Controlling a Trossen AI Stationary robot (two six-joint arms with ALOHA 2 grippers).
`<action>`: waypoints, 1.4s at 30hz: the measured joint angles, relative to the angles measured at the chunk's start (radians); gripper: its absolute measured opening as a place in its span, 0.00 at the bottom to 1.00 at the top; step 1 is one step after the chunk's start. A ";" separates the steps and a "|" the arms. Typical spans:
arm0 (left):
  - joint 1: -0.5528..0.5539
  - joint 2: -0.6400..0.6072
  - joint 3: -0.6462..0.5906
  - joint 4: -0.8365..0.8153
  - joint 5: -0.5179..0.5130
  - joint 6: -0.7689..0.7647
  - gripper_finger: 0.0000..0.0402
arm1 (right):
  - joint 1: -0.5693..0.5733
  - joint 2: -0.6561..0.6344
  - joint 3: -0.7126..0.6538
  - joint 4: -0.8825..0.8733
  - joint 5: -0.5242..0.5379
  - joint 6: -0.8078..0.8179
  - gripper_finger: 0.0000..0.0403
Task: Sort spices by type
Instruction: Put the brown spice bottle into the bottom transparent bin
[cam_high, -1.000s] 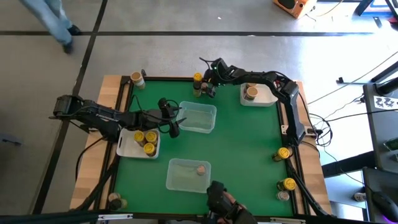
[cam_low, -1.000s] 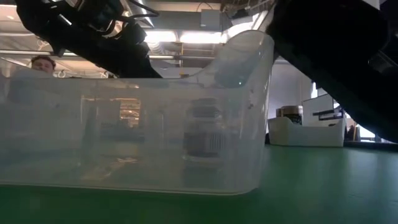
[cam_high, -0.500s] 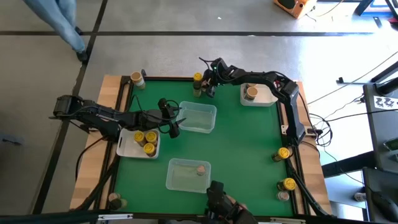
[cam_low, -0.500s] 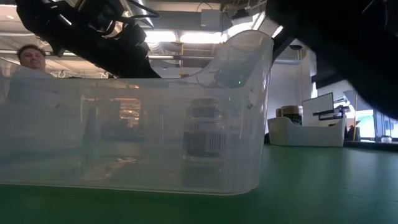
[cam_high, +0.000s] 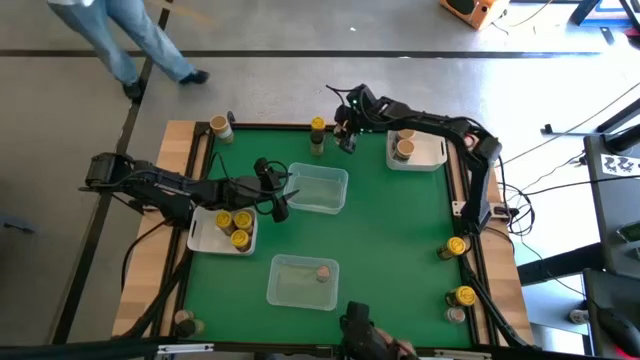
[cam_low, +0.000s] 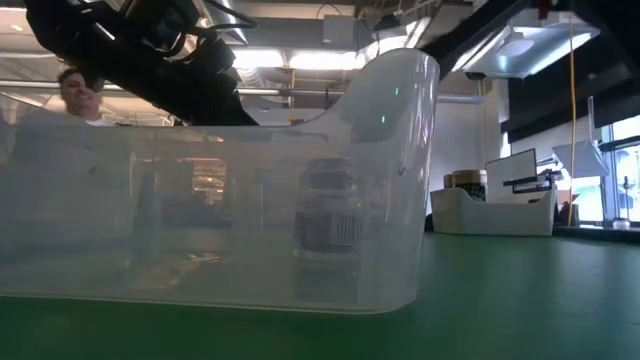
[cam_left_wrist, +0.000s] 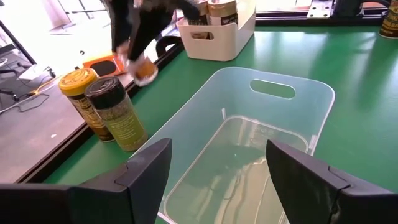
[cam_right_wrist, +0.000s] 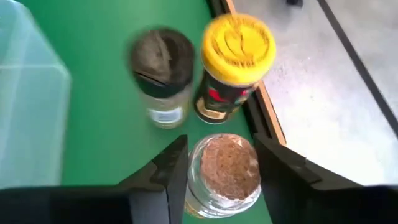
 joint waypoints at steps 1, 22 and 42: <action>0.000 0.000 0.000 -0.001 0.000 0.000 0.65 | 0.011 -0.023 0.001 -0.020 0.000 0.000 0.39; -0.087 -0.157 0.001 -0.151 -0.001 0.001 0.65 | 0.506 -0.220 0.001 -0.126 0.025 0.153 0.40; -0.113 -0.272 0.000 -0.313 -0.013 -0.133 0.65 | 0.906 -0.049 0.001 0.139 0.109 0.283 0.40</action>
